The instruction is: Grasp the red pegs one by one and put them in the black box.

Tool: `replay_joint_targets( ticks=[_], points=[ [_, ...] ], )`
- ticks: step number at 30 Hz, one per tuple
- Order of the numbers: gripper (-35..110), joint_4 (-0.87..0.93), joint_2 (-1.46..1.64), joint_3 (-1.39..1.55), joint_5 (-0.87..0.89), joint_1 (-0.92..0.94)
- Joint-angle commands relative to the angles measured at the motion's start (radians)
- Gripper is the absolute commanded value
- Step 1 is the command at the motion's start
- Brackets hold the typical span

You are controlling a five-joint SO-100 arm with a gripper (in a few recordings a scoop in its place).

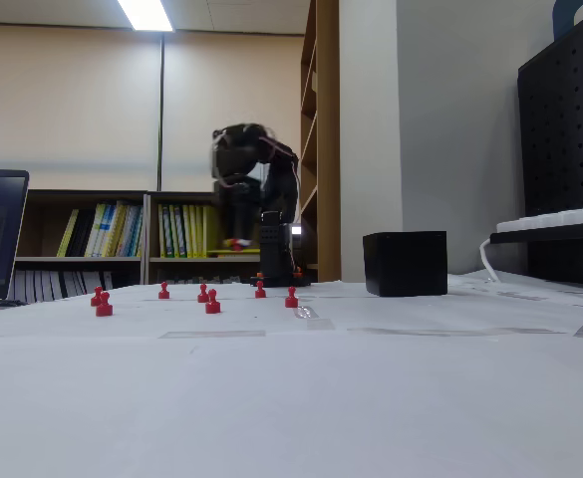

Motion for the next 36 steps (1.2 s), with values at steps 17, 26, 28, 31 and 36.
replay_joint_targets(
  ticks=[17,26,28,31,36],
  points=[
    [0,-0.109,0.337,0.532,-0.499,-0.908],
    [10,-0.195,0.41,0.379,-0.491,-0.925],
    [15,-0.167,0.422,0.379,-0.471,-0.93],
    [19,-0.155,0.422,0.385,-0.463,-0.931],
    [22,-0.11,0.373,0.462,-0.468,-0.902]
  ],
)
